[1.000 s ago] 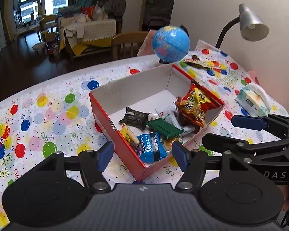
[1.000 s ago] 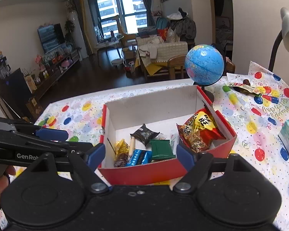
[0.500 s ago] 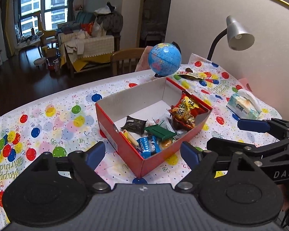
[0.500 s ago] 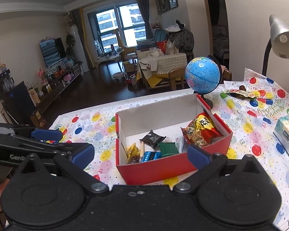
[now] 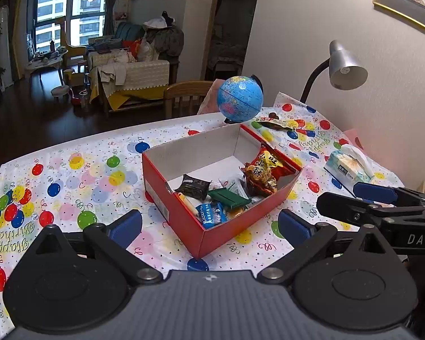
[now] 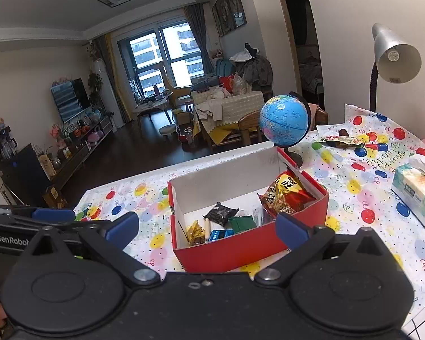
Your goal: Organize snacks
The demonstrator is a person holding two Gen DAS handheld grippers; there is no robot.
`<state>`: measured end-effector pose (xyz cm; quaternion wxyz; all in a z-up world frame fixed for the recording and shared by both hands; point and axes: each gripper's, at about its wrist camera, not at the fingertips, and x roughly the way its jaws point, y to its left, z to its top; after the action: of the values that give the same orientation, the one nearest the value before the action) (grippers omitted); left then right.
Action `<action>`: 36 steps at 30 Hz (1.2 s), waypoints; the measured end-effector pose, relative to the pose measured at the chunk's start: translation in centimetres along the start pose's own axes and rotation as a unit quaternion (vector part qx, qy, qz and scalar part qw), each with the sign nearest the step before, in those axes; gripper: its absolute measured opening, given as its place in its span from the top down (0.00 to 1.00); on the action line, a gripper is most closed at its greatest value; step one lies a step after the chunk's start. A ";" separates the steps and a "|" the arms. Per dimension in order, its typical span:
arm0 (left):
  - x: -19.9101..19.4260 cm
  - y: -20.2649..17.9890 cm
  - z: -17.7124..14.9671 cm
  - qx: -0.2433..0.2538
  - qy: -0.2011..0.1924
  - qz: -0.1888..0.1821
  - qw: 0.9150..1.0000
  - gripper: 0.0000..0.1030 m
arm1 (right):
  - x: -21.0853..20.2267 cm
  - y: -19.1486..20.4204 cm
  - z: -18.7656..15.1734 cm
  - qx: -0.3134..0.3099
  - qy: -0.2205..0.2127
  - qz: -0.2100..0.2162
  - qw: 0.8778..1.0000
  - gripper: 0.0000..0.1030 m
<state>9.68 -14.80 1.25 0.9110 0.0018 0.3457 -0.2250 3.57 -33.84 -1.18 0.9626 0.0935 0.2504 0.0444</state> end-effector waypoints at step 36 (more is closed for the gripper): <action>-0.7 -0.4 0.3 -0.003 -0.014 0.011 1.000 0.00 | -0.5 0.1 0.4 -0.004 0.001 -0.004 1.000 0.00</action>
<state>9.22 -14.91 1.96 0.9181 -0.0007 0.3336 -0.2140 3.37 -33.83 -0.58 0.9629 0.0889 0.2516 0.0412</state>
